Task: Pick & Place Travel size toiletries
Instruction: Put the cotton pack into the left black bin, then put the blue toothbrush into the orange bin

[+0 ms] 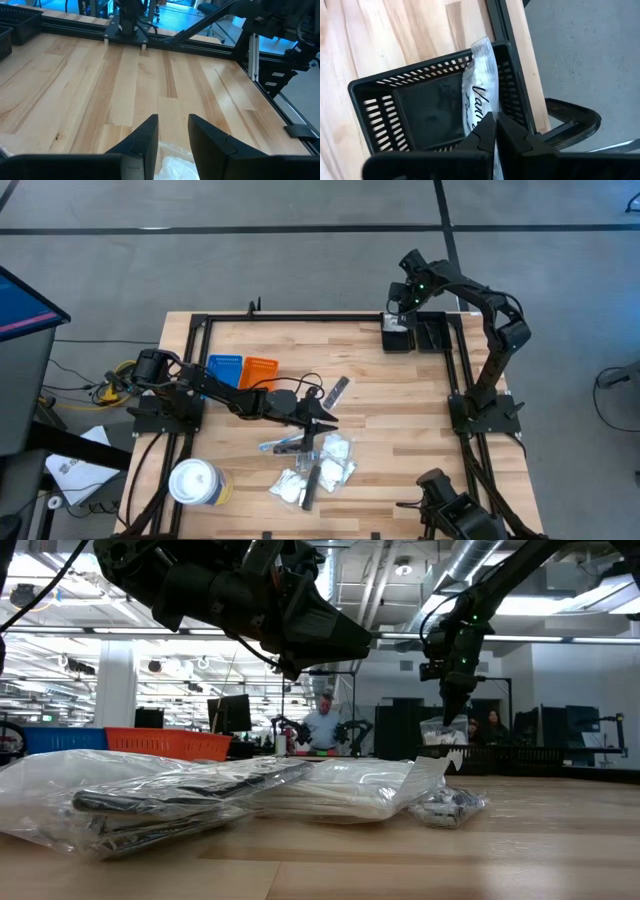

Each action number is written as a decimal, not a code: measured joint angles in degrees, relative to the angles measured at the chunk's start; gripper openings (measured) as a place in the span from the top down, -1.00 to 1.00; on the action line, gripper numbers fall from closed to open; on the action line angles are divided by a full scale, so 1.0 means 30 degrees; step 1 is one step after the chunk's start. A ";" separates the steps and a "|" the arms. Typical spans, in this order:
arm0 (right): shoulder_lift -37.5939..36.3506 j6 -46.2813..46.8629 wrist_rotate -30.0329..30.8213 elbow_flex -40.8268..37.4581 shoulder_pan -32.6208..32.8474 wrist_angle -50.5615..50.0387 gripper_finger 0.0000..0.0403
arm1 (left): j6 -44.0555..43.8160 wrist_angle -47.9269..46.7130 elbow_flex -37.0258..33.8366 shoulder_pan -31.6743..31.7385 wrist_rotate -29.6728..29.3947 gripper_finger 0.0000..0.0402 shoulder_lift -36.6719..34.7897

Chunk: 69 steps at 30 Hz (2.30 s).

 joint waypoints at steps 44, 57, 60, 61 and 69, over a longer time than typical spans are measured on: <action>-0.0175 0.3698 -0.0972 0.4105 0.0540 -0.0305 0.64 | 0.0000 0.0007 0.0000 0.0000 0.0000 0.50 0.0000; -0.0175 0.6270 -0.6161 0.5523 0.4031 -0.1105 0.64 | 0.0000 0.0007 -0.0007 0.0000 0.0000 0.50 0.0000; -0.0175 0.6721 -0.6169 0.5523 0.5260 -0.1338 0.64 | 0.0000 0.0007 -0.0006 0.0000 0.0000 0.50 0.0000; -0.0175 0.6871 -0.6169 0.5523 0.5710 -0.1341 0.64 | -0.0003 0.0007 -0.0004 0.0000 0.0000 0.50 0.0000; -0.0168 0.7564 -0.6207 0.5523 0.9397 -0.1744 0.64 | -0.0007 -0.0055 0.0000 0.0000 0.0000 0.50 0.0000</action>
